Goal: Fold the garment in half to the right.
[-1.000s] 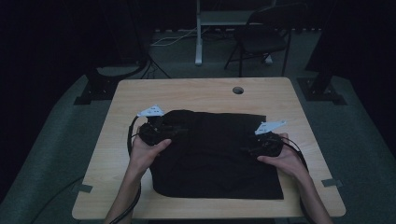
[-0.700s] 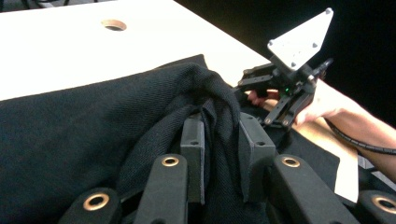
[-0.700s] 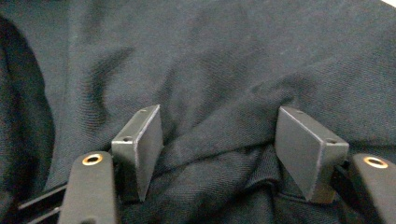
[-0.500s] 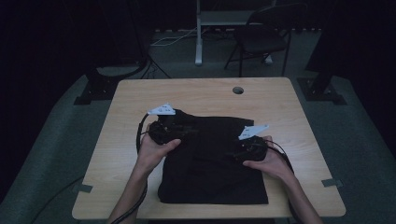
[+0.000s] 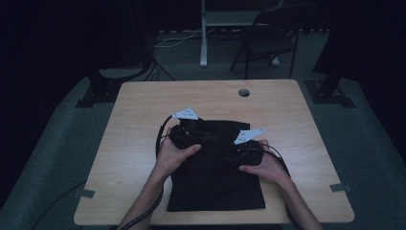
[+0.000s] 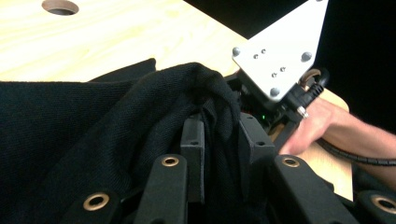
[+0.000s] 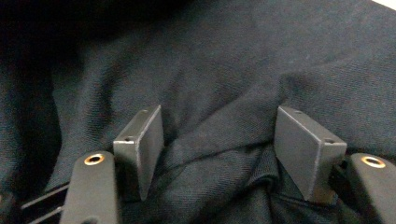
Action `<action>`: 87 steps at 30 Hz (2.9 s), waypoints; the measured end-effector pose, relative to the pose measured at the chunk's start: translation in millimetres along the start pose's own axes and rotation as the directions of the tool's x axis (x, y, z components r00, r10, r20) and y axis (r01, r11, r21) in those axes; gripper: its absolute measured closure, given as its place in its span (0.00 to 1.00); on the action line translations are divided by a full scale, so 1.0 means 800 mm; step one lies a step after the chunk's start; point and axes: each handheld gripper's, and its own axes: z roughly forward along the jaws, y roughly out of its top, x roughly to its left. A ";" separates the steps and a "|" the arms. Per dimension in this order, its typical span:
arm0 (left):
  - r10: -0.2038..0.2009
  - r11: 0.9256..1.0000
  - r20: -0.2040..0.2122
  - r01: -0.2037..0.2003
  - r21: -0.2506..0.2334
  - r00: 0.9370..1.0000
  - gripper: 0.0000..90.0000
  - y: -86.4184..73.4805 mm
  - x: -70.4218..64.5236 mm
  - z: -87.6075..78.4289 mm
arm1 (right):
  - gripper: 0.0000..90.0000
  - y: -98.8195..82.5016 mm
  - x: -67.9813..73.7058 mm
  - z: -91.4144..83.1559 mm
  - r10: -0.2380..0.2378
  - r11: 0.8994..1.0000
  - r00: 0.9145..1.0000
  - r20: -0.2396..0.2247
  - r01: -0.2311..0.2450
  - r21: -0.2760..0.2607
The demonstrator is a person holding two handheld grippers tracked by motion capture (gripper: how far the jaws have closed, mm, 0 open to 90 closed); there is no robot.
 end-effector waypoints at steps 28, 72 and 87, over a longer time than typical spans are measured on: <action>0.057 0.981 -0.102 -0.036 0.190 0.993 0.83 -0.003 -0.005 0.099 | 0.28 -0.014 -0.010 -0.037 0.001 1.000 1.000 -0.029 -0.001 -0.014; -0.053 0.995 -0.096 0.061 0.083 0.994 0.43 -0.057 0.034 0.009 | 0.28 -0.030 -0.036 -0.071 0.080 0.993 0.993 0.088 -0.072 -0.089; -0.109 0.988 -0.119 0.121 0.099 0.987 0.43 -0.096 0.050 -0.017 | 0.28 -0.030 -0.034 -0.065 0.070 0.996 0.994 0.082 -0.065 -0.065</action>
